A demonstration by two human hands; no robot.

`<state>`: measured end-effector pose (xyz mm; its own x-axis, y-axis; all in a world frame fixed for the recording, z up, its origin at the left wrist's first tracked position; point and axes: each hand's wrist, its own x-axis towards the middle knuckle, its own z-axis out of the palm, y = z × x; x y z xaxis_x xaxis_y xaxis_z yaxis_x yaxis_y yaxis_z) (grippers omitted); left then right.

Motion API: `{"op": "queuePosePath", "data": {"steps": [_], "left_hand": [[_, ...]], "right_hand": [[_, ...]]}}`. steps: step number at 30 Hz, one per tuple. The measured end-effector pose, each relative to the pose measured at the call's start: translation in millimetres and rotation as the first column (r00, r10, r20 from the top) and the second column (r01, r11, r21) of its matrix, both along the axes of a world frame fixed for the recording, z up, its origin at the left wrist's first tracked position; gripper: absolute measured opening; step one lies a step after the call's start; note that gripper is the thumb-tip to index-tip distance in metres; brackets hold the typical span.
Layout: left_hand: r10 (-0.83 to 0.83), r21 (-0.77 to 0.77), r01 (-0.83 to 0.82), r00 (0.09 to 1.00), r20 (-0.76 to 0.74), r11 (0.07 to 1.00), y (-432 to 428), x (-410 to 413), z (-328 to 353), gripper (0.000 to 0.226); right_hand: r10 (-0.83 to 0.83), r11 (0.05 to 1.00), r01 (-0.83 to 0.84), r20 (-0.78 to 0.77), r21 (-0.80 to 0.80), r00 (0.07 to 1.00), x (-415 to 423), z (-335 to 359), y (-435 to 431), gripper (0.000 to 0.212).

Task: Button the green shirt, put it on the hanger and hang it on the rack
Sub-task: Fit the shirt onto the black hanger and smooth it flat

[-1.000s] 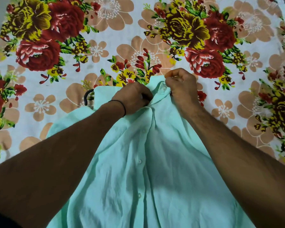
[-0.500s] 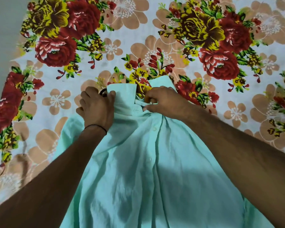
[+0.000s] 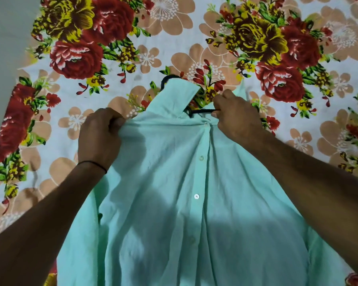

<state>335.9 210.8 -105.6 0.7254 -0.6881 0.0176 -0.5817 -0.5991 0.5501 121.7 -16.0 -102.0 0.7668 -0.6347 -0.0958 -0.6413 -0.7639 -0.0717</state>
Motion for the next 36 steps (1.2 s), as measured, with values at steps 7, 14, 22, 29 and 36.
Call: {"op": "queuePosePath", "data": {"steps": [7,14,22,29,36], "left_hand": [[-0.032,0.222,0.027,0.999,0.016,0.975,-12,-10,-10,0.034],[-0.058,0.156,0.032,0.985,0.164,0.987,-9,10,-2,0.024],[0.079,0.016,-0.08,0.995,0.055,0.997,-7,-3,-1,0.023],[-0.133,-0.043,0.131,0.99,-0.047,0.99,-18,-10,-3,0.024],[-0.092,-0.036,0.091,0.996,-0.019,0.995,-38,-4,6,0.018]], "right_hand": [[0.069,0.994,-0.064,-0.059,0.083,0.996,6,-1,2,0.016],[0.055,0.998,-0.054,-0.074,0.016,0.996,-14,13,-21,0.016],[-0.152,0.988,0.155,-0.14,0.01,0.978,-17,6,4,0.024],[0.004,0.978,0.008,-0.057,0.208,0.998,10,19,6,0.027],[-0.014,0.78,-0.003,0.021,0.626,1.0,22,8,0,0.035]]}}
